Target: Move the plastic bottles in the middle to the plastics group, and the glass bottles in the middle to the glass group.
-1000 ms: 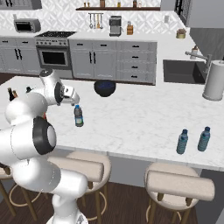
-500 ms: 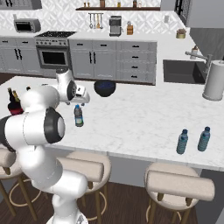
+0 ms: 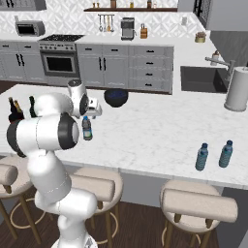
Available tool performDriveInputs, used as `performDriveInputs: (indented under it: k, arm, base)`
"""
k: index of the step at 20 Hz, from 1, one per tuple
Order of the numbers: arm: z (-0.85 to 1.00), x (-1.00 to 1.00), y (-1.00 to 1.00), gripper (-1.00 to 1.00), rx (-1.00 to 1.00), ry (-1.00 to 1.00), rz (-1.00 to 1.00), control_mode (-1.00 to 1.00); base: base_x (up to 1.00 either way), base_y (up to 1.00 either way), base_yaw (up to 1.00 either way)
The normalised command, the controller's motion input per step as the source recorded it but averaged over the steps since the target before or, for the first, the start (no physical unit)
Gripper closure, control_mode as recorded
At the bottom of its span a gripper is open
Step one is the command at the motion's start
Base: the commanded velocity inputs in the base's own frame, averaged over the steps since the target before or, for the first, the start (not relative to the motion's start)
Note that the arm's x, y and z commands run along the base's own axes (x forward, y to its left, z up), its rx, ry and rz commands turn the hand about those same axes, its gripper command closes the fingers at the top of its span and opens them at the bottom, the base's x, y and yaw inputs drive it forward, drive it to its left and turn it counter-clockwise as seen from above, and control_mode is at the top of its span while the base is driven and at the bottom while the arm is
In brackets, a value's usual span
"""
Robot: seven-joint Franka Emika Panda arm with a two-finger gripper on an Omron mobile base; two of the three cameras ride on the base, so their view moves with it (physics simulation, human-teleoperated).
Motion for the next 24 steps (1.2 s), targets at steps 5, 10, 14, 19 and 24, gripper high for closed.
performDriveInputs:
  k: [5, 10, 14, 19, 24]
  arm:
    - [-0.16, 0.24, 0.01, -1.0, 0.0, 0.0, 0.09, -1.0]
    - [0.0, -0.3, 0.0, -1.0, 0.0, -0.06, 0.03, -1.0]
    - [0.0, -0.16, 0.02, -1.0, 0.0, -0.07, 0.05, -1.0]
    - [-0.15, 0.01, 0.07, -1.0, 0.0, -0.03, 0.07, -1.0]
    - [-0.1, 0.11, 0.0, -1.0, 0.0, -0.01, 0.02, -1.0]
  base:
    - [0.0, 0.0, 0.0]
    - [0.0, 0.0, 0.0]
    - [0.0, 0.0, 0.0]
    - [0.0, 0.0, 0.0]
    - [0.0, 0.0, 0.0]
